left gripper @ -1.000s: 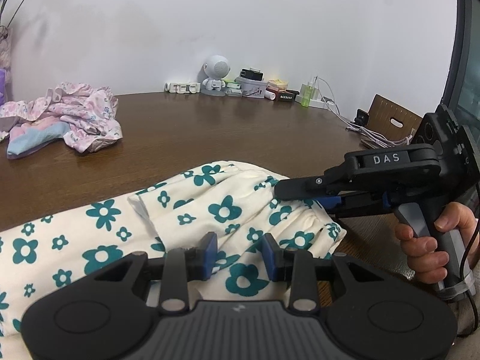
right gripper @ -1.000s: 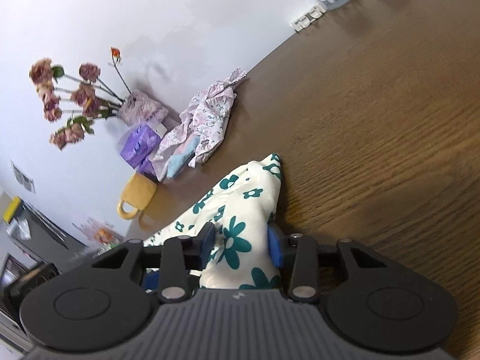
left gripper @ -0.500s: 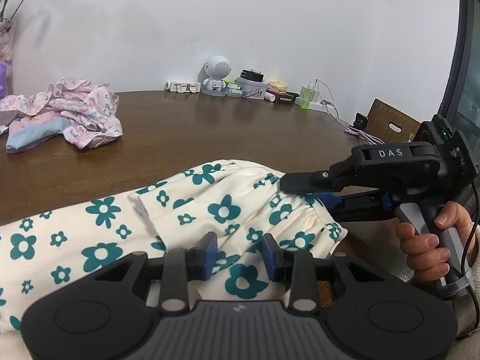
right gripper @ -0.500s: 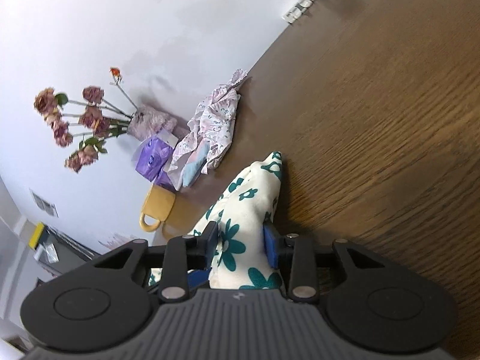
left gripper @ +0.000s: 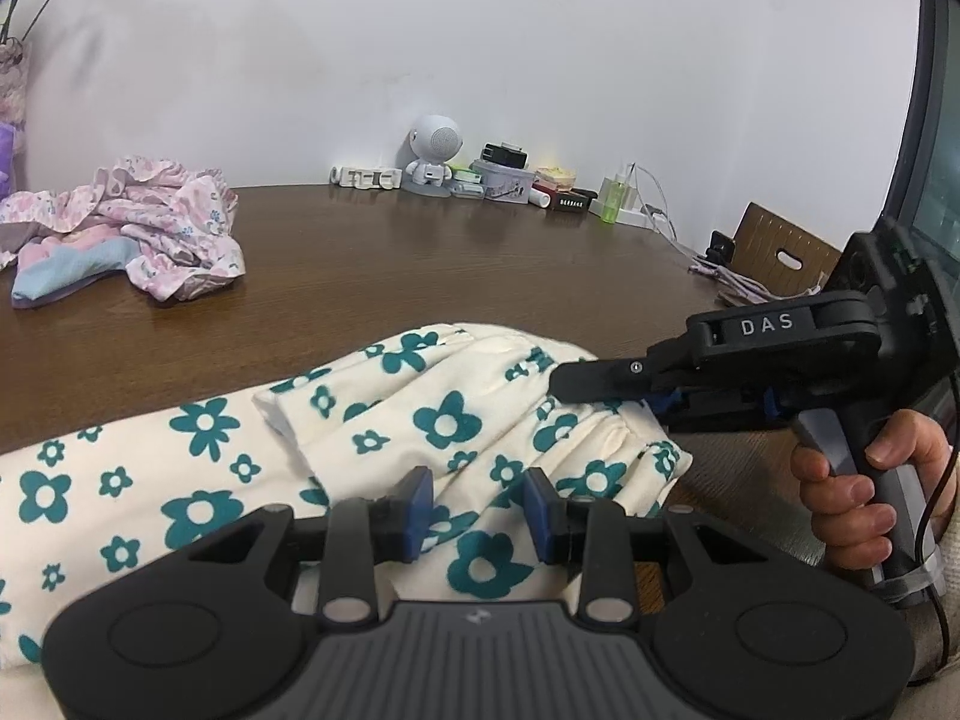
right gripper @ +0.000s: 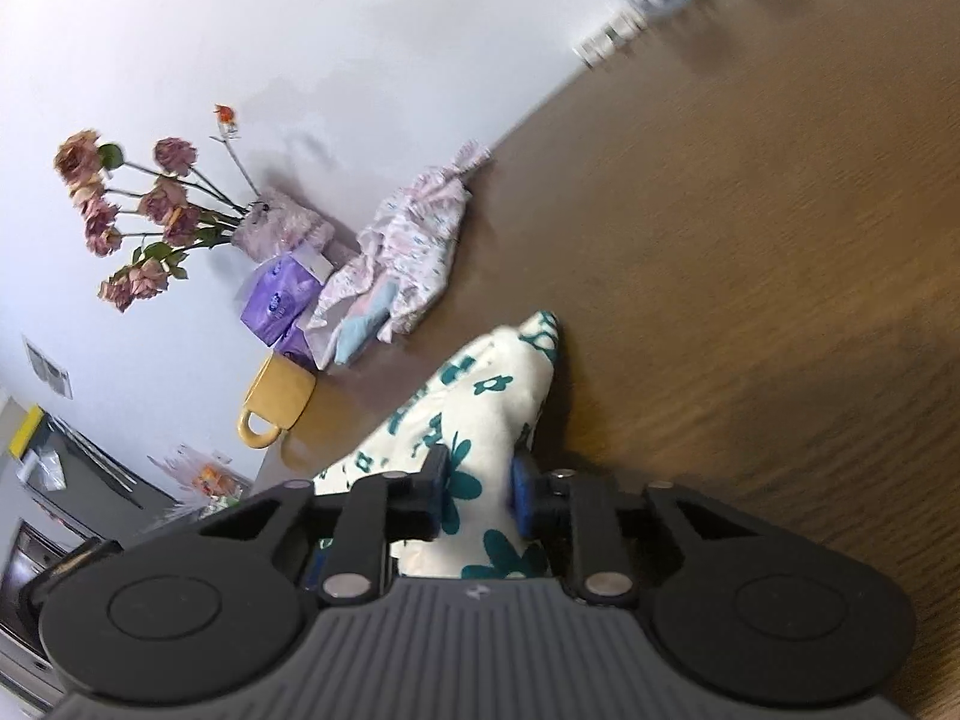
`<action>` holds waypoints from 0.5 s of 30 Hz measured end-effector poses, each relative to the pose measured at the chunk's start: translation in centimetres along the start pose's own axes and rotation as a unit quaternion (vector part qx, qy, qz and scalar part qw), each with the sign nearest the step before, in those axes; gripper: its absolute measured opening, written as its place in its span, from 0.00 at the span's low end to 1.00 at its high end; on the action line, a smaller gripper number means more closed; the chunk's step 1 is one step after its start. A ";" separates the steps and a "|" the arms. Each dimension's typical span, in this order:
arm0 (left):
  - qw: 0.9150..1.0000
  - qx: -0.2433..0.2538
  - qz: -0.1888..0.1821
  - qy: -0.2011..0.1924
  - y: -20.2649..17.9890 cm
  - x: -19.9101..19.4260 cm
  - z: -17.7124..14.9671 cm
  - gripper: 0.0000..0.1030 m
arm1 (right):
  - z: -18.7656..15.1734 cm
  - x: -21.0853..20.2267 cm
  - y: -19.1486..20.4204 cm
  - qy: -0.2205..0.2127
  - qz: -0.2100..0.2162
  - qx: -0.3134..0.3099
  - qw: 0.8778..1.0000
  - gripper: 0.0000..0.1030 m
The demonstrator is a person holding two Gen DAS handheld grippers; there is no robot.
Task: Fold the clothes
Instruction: 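Lift the pinched bundle end upward with the right gripper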
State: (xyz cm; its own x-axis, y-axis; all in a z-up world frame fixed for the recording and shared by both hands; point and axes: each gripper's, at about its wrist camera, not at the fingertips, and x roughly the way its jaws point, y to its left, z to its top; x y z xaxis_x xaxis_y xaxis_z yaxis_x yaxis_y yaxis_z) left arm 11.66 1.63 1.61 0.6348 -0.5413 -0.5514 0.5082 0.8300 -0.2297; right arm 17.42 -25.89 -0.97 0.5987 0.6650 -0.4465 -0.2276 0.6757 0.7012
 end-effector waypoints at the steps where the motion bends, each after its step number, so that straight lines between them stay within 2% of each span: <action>1: 1.000 -0.003 -0.003 -0.002 0.0 -0.1 0.2 0.31 | 0.2 -0.2 0.6 -0.003 -0.006 -0.018 1.000 0.18; 5: 1.000 0.002 -0.006 -0.014 -0.1 -1.0 1.1 0.32 | 1.9 -1.1 3.6 -0.001 -0.043 -0.094 0.995 0.18; 10: 0.997 0.078 0.010 0.000 -1.3 -1.1 2.1 0.32 | 4.3 -2.0 5.7 0.012 -0.094 -0.143 0.985 0.18; 12: 0.994 0.110 0.005 0.011 -1.5 -0.7 2.4 0.33 | 5.2 -2.1 6.2 0.019 -0.113 -0.156 0.981 0.18; 15: 0.987 0.157 -0.003 0.027 -1.9 -0.2 2.7 0.47 | 6.1 -2.1 7.1 0.025 -0.135 -0.177 0.974 0.18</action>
State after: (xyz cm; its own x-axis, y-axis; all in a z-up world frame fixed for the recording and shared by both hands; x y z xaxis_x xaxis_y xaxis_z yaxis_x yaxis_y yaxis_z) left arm 12.13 -0.21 4.35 0.6043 -0.5305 -0.5945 0.6721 0.7401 0.0228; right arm 19.22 -24.41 8.34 0.6368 0.4557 -0.6219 -0.3228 0.8901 0.3218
